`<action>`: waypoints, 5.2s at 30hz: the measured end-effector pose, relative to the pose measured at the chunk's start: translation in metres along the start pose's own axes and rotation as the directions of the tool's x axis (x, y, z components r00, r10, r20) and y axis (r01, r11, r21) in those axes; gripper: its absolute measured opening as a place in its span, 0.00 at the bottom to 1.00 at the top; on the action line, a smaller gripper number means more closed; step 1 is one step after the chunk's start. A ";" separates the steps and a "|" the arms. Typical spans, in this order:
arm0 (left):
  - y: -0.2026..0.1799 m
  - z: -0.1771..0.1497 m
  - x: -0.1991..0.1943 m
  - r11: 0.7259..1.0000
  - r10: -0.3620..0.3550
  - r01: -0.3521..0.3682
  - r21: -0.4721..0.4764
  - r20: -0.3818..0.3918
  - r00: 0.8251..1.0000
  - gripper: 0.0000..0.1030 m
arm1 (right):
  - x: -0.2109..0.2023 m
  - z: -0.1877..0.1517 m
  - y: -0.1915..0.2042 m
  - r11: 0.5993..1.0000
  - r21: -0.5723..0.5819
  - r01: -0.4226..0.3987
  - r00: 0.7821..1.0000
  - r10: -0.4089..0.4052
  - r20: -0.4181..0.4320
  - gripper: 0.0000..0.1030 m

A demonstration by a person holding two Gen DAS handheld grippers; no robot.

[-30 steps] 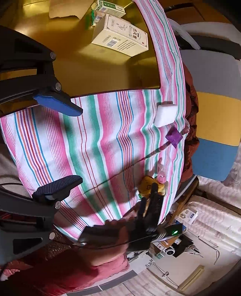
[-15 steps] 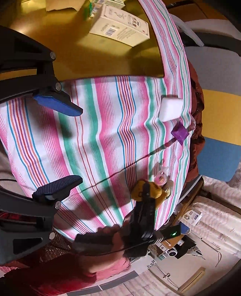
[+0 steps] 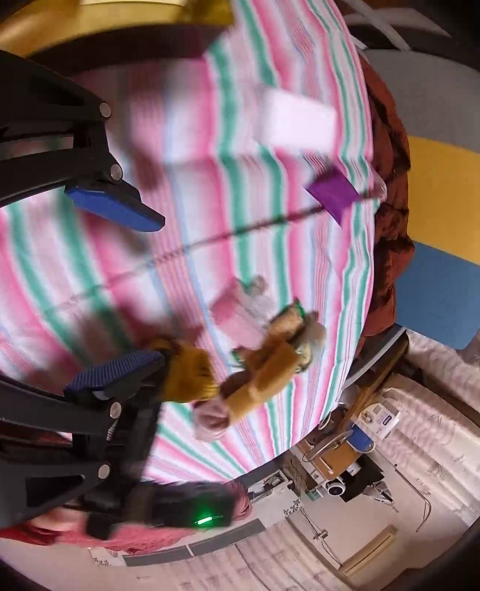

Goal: Organize objects
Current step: 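Grasp the yellow glove with the right tool while the left tool grasps the pink hair roller, then lift and carry the glove with the right tool while the left carries the roller to the tray, then open the right tool over the tray dropping the glove while the left drops the roller, then move both tools back from the gold tray to the pile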

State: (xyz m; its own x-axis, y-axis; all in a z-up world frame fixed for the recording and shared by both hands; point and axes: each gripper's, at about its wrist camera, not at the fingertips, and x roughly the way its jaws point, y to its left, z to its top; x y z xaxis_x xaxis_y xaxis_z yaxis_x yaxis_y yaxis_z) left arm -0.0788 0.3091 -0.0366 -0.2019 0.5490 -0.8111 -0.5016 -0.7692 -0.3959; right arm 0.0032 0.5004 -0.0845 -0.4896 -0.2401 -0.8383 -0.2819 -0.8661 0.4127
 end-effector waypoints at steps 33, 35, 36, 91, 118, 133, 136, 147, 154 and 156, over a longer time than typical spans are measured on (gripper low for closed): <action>-0.044 0.014 0.099 0.886 0.189 -0.241 0.397 0.166 0.968 0.53 | -0.009 0.011 -0.035 0.992 0.126 0.003 1.000 -0.005 0.014 0.41; -0.043 0.008 0.094 0.889 0.188 -0.242 0.388 0.172 0.967 0.53 | -0.008 0.010 -0.034 0.993 0.121 0.008 1.000 -0.010 0.015 0.41; -0.041 0.007 0.092 0.894 0.183 -0.238 0.381 0.174 0.968 0.53 | -0.008 0.010 -0.033 0.993 0.115 0.013 1.000 -0.015 0.016 0.41; 0.111 -0.148 -0.150 0.970 0.236 -0.243 -0.028 0.370 0.899 0.52 | -0.034 -0.043 0.138 0.904 -0.426 -0.038 0.973 0.131 0.192 0.41; 0.246 -0.193 -0.179 0.899 0.421 -0.412 -0.150 0.034 0.906 0.52 | 0.084 -0.121 0.348 0.792 -0.508 -0.339 0.936 0.231 -0.265 0.41; 0.232 -0.203 -0.205 0.844 0.523 -0.498 -0.201 0.103 0.846 0.59 | 0.077 -0.112 0.344 0.837 -0.403 -0.369 0.929 0.315 -0.196 0.71; 0.229 -0.204 -0.215 0.851 0.507 -0.467 -0.240 0.147 0.849 0.59 | 0.071 -0.111 0.340 0.835 -0.395 -0.384 0.923 0.333 -0.192 0.71; 0.213 -0.187 -0.210 0.909 0.321 -0.224 -0.351 0.247 0.914 0.67 | 0.044 -0.107 0.320 0.839 -0.397 -0.372 0.928 0.348 -0.135 0.71; 0.182 -0.175 -0.200 0.942 0.269 -0.192 -0.277 0.275 0.923 0.69 | 0.028 -0.090 0.289 0.870 -0.366 -0.330 0.942 0.326 -0.073 0.72; 0.176 -0.171 -0.195 0.948 0.255 -0.184 -0.261 0.270 0.929 0.69 | 0.023 -0.086 0.279 0.878 -0.359 -0.316 0.947 0.317 -0.056 0.72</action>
State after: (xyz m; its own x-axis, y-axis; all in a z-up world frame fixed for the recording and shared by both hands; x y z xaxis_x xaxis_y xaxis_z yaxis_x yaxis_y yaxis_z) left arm 0.0164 0.0106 -0.0220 -0.5420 0.4021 -0.7379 -0.2188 -0.9153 -0.3381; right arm -0.0162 0.2155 -0.0190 -0.5069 -0.5266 -0.6824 0.2029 -0.8423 0.4994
